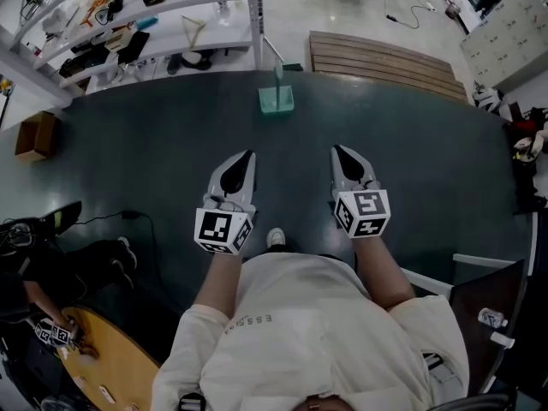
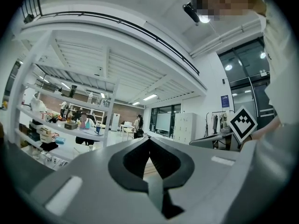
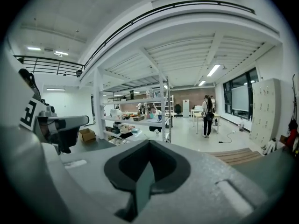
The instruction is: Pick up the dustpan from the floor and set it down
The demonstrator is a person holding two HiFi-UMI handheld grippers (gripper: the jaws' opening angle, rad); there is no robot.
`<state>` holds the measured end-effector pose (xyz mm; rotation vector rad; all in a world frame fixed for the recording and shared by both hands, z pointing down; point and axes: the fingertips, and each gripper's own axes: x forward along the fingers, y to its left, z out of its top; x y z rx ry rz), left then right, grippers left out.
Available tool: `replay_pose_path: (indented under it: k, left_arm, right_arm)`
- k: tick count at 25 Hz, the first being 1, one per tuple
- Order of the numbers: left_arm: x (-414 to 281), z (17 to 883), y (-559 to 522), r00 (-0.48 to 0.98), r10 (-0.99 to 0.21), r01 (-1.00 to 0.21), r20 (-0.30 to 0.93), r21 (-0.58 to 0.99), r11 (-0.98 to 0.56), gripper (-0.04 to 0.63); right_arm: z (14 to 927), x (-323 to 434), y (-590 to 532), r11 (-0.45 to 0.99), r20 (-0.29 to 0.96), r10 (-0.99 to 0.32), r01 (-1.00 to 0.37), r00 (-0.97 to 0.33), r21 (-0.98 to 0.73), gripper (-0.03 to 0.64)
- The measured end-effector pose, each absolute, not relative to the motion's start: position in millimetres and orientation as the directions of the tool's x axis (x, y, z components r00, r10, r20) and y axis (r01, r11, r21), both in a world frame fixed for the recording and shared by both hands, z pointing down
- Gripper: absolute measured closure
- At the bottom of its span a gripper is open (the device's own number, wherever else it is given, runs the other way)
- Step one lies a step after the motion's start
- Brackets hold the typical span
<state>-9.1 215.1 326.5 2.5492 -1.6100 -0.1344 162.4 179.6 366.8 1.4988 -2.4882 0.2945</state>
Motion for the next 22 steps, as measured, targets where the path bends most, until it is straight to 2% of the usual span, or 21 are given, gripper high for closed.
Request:
replay_pose_path:
  k: [22]
  left_arm:
    - [4.8, 309.7, 228.0, 0.428, -0.903, -0.896, -0.044, 0.112, -0.431, 0.58]
  right_arm:
    - [359.0, 164.9, 188.7, 0.508, 0.266, -0.82, -0.858, -0.507, -0.068, 0.627]
